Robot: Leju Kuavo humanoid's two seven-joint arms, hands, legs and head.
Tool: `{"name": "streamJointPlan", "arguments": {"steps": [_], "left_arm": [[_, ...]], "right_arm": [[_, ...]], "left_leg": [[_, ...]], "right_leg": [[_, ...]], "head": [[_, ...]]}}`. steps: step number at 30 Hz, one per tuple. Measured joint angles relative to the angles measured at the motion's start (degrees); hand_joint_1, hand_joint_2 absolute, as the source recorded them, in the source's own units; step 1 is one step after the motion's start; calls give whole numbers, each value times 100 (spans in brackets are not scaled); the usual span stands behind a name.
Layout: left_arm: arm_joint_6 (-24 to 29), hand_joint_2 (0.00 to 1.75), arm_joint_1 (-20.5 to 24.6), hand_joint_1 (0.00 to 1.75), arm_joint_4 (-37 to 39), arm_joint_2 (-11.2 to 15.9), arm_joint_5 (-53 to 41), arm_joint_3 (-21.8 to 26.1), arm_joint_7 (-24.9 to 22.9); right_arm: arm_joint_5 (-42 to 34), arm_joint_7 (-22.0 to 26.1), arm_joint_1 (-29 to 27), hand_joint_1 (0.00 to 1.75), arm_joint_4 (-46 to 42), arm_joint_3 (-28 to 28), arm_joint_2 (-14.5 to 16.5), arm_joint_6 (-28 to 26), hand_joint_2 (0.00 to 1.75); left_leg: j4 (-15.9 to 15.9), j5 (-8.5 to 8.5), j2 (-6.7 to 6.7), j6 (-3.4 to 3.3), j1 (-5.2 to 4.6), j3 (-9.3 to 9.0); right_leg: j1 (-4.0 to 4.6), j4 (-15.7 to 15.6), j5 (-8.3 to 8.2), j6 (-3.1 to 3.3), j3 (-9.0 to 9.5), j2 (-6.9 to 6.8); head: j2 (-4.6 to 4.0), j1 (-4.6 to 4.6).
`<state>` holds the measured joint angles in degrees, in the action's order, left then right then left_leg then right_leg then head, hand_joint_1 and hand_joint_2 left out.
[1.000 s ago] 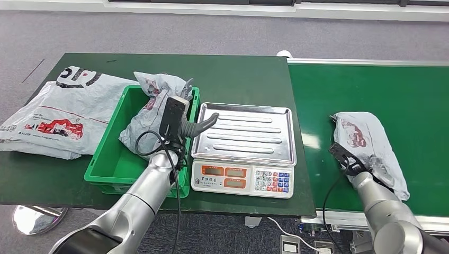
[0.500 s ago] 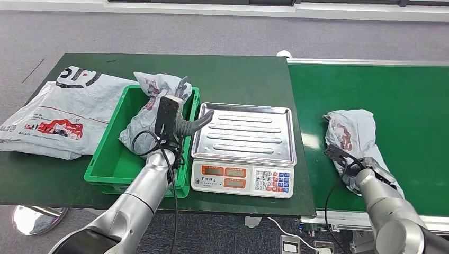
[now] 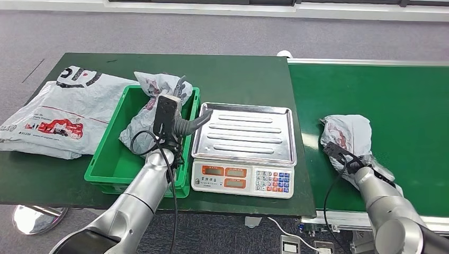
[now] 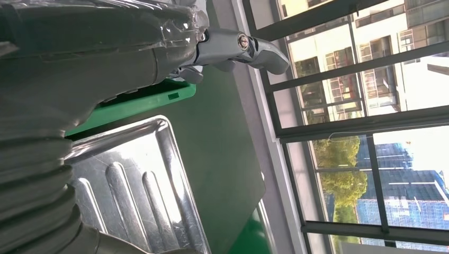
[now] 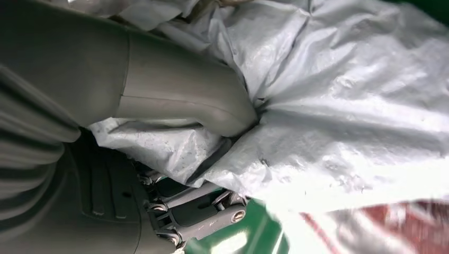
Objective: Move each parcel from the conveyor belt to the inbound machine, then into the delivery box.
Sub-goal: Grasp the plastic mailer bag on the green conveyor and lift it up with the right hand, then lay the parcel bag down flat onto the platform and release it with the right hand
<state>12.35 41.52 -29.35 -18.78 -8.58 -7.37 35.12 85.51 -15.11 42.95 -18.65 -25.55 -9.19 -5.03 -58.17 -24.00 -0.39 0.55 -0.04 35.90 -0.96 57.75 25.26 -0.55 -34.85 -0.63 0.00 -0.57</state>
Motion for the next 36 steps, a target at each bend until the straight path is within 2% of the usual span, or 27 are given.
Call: {"name": "streamJointPlan", "arguments": {"steps": [1, 3, 5, 7, 10, 12, 16, 18, 23, 25, 26, 28, 30, 32, 36], "left_arm": [[33, 175, -9, 0, -10, 0, -31, 3, 1], [116, 175, -43, 0, -43, 1, -124, 11, 6], [178, 175, -77, 0, -66, 0, -217, 25, 28], [220, 175, -89, 0, -67, -2, -278, 40, 61], [292, 175, -90, 0, -50, -8, -347, 57, 91], [325, 175, -89, 0, -31, -21, -384, 61, 101], [347, 175, -87, 0, 6, -54, -396, 61, 126], [352, 175, -85, 0, 26, -63, -401, 61, 136], [358, 175, -83, 0, 52, -80, -404, 61, 144], [372, 175, -80, 0, 65, -85, -404, 61, 163], [383, 175, -76, 0, 74, -87, -404, 61, 185], [406, 175, -61, 0, 86, -92, -403, 61, 254], [418, 175, -42, 0, 91, -98, -403, 61, 312], [420, 175, -29, 0, 91, -108, -399, 61, 331], [437, 175, -26, 0, 93, -107, -379, 61, 355]], "right_arm": [[-31, 92, -4, 175, -26, 10, 7, -322, 175], [-259, 582, -15, 175, -154, 30, 43, -1437, 175], [-790, 1383, -45, 175, -457, 74, 99, -2696, 175], [-1433, 2213, -148, 175, -996, 137, 166, -3355, 175], [-2097, 3425, -423, 175, -1991, 156, 320, -3504, 175], [-2290, 4014, -586, 175, -2539, 133, 436, -3508, 175], [-2591, 4693, -796, 175, -3265, 31, 670, -3508, 175], [-2703, 4870, -857, 175, -3477, -14, 772, -3507, 175], [-2785, 4865, -942, 175, -3760, -66, 915, -3506, 175], [-2854, 4572, -971, 175, -3773, 22, 969, -3478, 175], [-2879, 4273, -981, 175, -3751, 155, 999, -3410, 175], [-2880, 3484, -979, 175, -3644, 694, 1056, -3090, 175], [-2872, 2807, -962, 175, -3500, 1505, 1132, -2747, 175], [-2939, 2485, -957, 175, -3397, 2205, 1212, -2638, 175], [-3263, 2276, -909, 175, -3302, 3047, 1253, -2429, 175]], "left_leg": [[0, 0, 0, 0, -1, 1], [0, 0, 1, 0, -2, 2], [0, 0, 3, 0, -2, 0], [0, 0, -2, 0, -1, -1], [1, 0, -5, 0, 0, 0], [1, 0, -2, 0, 0, 0], [1, 0, -2, 0, 0, 0], [0, 0, -1, 0, -1, 0], [0, 1, -1, -1, -2, 0], [0, 1, -1, -1, -1, 1], [1, 1, -1, -1, -1, 3], [2, 1, 9, 1, 0, 1], [3, 1, 29, 2, 2, -5], [3, 3, 34, 4, 3, -7], [3, 13, -4, 13, 11, 7]], "right_leg": [[0, 0, 0, 0, 0, 0], [-1, 0, -1, -1, -1, 1], [-1, 0, -1, -1, -3, 2], [0, 0, 0, 0, -2, -3], [1, 0, 1, 0, -2, -8], [1, 0, 1, 0, -3, -5], [0, 0, 2, -2, -3, -3], [0, 0, 1, -2, -3, -2], [-1, 0, 0, -2, -2, -2], [0, 1, -1, -2, 1, -2], [0, 2, -1, -2, 1, -2], [2, 4, -3, 1, 0, 8], [3, 4, -5, 5, -8, 28], [3, 4, -6, 7, -14, 33], [12, 5, -4, 9, -12, -8]], "head": [[0, 0], [0, 0], [0, -1], [0, -1], [0, 0], [0, -1], [0, 0], [0, 0], [0, 0], [0, 0], [0, 0], [0, 0], [0, -1], [0, -2], [0, -1]]}}
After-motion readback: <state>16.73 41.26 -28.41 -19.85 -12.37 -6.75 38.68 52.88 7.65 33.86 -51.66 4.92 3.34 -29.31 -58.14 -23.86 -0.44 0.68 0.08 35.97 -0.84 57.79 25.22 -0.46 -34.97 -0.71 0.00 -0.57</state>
